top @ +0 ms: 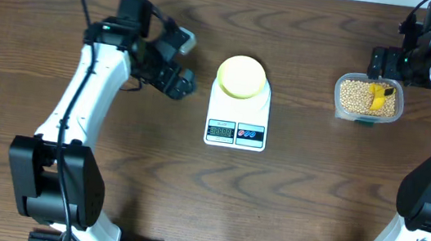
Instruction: Scoop item into bowl and weigh 50g on scale
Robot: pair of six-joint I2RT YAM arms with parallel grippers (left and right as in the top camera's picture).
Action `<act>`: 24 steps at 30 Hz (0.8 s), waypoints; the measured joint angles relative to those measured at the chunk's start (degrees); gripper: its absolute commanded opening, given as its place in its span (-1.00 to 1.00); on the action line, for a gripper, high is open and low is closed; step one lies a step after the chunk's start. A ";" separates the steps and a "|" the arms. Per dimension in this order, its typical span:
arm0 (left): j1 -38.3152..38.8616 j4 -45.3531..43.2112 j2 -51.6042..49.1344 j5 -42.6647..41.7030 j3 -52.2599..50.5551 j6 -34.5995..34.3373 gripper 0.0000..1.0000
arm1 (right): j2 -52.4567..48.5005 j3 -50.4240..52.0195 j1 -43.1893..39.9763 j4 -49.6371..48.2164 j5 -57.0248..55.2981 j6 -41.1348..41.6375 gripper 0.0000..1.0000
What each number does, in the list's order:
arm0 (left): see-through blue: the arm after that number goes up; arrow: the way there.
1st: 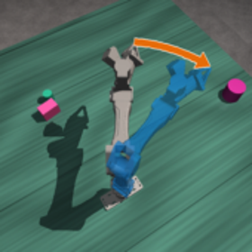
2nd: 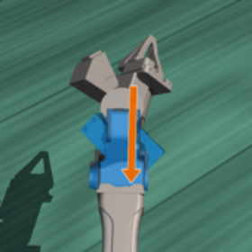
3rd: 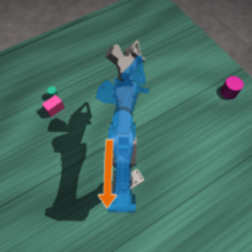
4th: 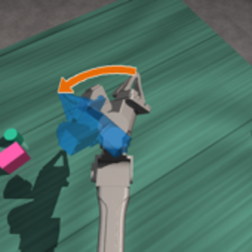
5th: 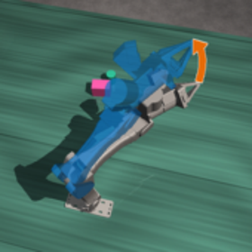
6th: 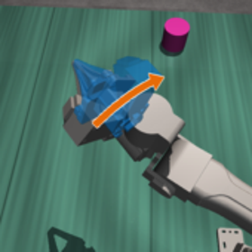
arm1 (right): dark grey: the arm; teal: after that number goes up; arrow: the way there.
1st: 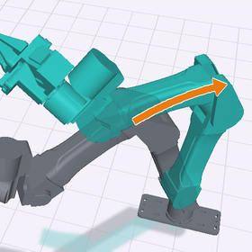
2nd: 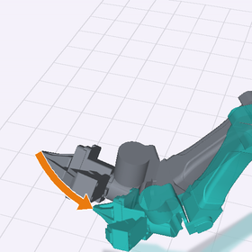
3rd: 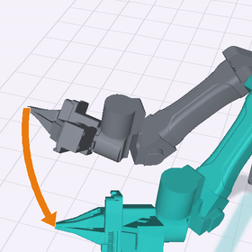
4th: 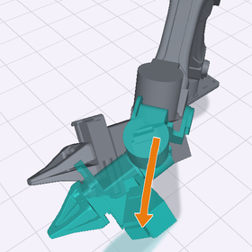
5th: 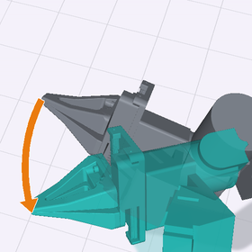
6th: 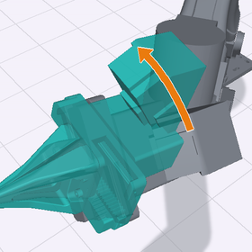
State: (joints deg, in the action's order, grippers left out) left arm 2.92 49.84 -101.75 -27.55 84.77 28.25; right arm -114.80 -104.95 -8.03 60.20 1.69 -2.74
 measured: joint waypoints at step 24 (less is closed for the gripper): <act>-4.00 -2.56 -0.15 -0.94 0.00 -1.84 0.96 | 0.00 0.00 0.00 -0.02 0.00 0.00 0.98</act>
State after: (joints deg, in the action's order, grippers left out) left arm -1.08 47.29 -101.91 -28.49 84.77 26.41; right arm -114.80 -104.95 -8.03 60.18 1.69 -2.74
